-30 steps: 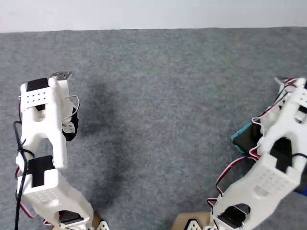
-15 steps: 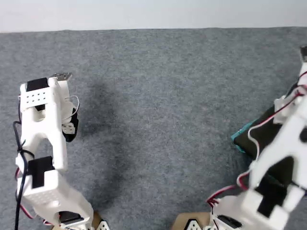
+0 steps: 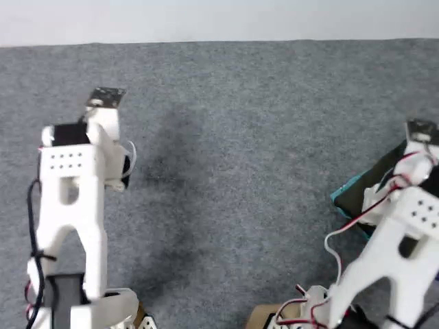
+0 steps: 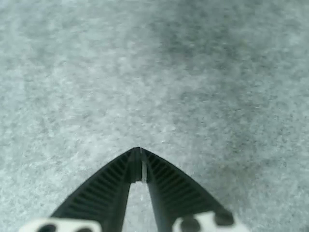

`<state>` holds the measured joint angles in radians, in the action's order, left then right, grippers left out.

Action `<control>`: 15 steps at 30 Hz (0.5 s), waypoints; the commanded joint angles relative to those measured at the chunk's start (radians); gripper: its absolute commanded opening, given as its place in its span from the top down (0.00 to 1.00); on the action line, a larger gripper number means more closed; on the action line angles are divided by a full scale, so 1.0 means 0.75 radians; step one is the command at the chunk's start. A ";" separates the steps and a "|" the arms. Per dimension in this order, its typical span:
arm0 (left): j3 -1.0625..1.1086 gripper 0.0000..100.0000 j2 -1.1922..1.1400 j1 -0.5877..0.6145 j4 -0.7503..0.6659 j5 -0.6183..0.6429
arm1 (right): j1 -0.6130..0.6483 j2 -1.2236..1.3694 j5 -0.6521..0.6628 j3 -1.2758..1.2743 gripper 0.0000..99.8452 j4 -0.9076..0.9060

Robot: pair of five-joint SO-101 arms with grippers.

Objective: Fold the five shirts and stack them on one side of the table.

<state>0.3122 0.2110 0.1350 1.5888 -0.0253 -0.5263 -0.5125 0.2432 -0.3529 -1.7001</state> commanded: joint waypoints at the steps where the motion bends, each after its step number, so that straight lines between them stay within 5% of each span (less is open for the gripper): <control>1: 0.167 1.00 0.182 -0.012 -0.176 0.012 | 0.011 -0.177 -0.131 -0.135 0.98 0.101; 15: 0.617 1.00 0.256 -0.012 -0.434 0.023 | 0.015 -0.750 -0.276 -0.804 0.99 0.607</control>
<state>0.7526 0.3659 0.1243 1.2820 -0.0192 -0.5263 -0.9820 0.0483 -0.8884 -1.3088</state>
